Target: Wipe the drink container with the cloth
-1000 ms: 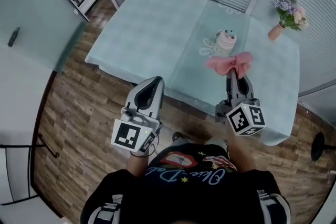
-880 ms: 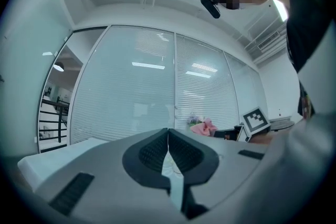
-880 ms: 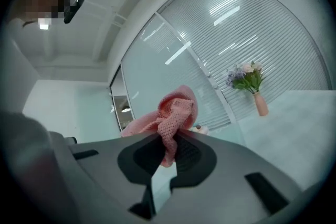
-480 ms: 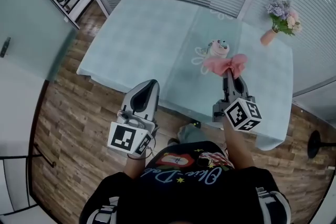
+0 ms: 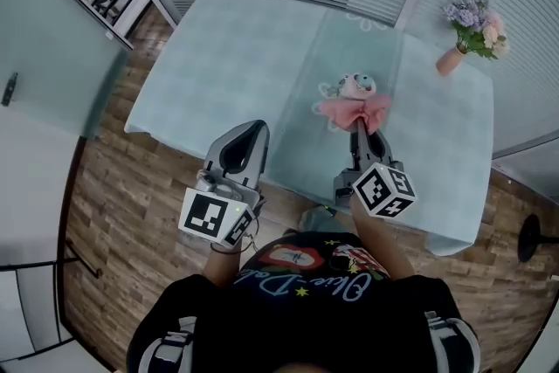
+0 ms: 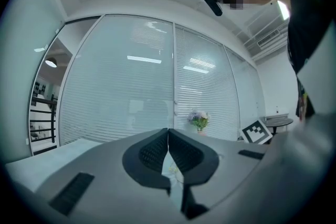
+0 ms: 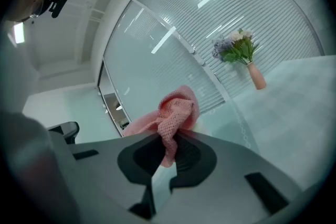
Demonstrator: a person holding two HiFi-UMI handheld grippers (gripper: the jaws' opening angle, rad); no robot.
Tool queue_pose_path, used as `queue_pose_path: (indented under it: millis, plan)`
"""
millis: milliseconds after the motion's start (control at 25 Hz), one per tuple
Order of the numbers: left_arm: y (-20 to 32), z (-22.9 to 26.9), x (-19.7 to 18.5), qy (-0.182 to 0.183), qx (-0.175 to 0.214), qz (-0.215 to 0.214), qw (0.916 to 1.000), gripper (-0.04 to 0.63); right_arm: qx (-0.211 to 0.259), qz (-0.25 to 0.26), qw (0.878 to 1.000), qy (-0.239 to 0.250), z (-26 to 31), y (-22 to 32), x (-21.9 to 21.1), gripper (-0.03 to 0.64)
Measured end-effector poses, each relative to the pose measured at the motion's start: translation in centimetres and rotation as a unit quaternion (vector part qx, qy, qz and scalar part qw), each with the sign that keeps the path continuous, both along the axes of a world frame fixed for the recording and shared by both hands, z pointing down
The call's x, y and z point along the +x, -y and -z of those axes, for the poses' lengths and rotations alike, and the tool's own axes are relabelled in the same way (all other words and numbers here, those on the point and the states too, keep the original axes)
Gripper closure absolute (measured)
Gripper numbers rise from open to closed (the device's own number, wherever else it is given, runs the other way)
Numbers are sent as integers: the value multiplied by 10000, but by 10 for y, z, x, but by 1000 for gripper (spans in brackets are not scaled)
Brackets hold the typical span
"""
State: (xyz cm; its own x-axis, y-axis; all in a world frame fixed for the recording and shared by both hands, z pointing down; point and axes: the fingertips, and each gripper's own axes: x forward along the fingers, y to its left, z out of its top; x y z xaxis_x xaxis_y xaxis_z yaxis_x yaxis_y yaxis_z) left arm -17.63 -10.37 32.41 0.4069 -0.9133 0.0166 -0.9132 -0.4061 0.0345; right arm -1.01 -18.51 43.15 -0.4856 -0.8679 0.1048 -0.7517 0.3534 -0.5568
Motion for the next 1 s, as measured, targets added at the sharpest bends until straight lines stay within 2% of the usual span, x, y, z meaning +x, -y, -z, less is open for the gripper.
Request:
queue_pose_path:
  millis: [480, 680, 1000]
  plan:
    - [42, -4, 27, 38, 80, -328, 9994, 591, -220, 132, 9988, 416, -14, 12, -11, 600]
    - [57, -7, 32, -17, -6, -680, 9977, 591, -341, -95, 9981, 509, -16, 14, -12, 600]
    - [89, -4, 27, -11, -150, -1402, 9900, 591, -532, -789, 9932, 678, -23, 24, -15, 600]
